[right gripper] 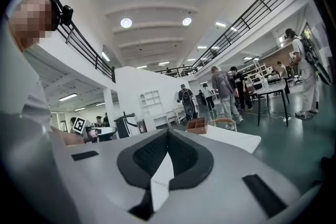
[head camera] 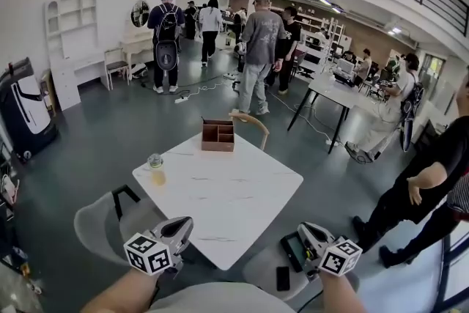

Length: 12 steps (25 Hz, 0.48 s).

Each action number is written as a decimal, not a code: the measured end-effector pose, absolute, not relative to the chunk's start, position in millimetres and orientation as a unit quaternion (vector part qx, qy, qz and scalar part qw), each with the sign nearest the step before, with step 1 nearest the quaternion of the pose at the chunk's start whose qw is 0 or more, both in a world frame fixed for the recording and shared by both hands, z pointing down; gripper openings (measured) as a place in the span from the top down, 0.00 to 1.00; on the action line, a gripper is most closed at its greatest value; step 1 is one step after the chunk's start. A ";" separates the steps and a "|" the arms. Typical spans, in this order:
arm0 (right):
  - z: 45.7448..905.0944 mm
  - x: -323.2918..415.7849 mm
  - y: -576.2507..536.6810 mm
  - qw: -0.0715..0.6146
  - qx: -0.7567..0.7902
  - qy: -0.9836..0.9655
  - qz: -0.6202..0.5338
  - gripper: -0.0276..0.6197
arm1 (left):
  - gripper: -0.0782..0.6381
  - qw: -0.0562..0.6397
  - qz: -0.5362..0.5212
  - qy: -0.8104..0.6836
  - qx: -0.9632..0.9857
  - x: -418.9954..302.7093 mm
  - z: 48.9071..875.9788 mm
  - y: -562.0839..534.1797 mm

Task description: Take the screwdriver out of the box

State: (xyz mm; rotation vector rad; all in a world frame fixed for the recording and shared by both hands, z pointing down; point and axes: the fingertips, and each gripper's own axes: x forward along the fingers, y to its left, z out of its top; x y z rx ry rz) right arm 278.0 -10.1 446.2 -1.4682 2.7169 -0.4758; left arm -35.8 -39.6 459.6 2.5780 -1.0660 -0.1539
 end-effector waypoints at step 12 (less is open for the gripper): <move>444.1 203.4 -114.8 0.000 -0.498 0.853 -0.157 0.95 | 0.88 0.178 -0.049 -0.347 0.920 -111.8 459.9 -153.1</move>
